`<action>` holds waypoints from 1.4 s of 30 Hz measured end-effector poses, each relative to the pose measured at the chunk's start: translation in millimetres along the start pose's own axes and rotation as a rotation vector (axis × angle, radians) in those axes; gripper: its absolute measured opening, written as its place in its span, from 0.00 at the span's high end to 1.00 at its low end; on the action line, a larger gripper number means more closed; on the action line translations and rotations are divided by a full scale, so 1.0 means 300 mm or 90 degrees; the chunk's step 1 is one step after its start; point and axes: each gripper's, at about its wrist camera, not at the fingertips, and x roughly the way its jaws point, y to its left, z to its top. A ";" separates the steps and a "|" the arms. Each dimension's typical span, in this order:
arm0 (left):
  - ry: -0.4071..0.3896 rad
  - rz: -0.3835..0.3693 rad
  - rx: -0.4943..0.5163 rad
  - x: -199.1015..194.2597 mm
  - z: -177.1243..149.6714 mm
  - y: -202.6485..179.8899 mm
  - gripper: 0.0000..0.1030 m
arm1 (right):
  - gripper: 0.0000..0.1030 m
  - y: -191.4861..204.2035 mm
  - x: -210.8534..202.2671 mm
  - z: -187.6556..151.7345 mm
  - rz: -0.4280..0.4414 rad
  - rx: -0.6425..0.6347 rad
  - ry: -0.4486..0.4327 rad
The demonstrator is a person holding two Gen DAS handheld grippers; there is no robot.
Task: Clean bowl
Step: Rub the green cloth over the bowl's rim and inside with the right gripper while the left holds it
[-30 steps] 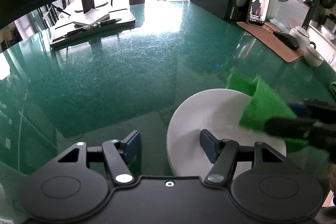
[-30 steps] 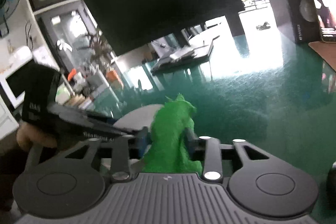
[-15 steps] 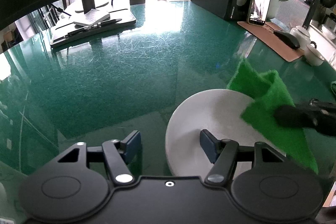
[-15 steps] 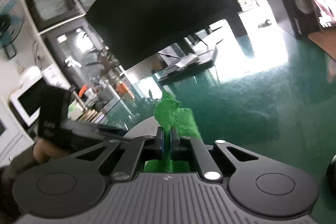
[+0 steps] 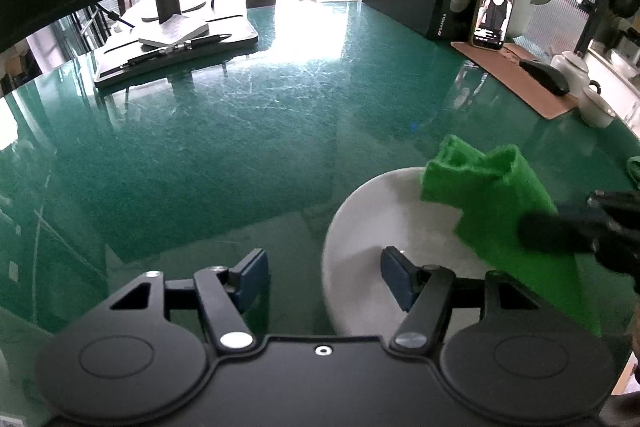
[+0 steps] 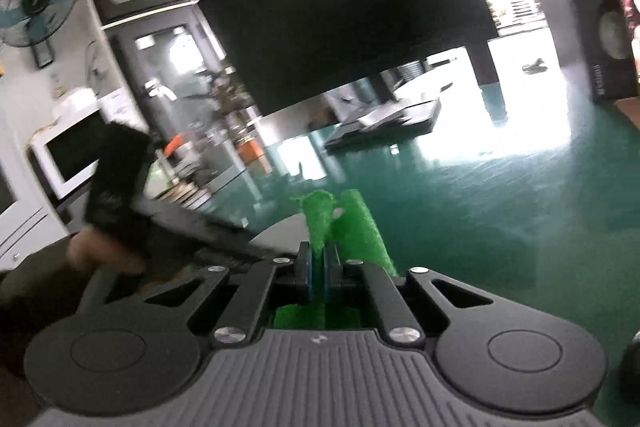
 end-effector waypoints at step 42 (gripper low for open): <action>0.016 -0.016 0.029 0.012 0.068 -0.026 0.39 | 0.91 -0.049 -0.052 0.004 -0.014 0.007 -0.065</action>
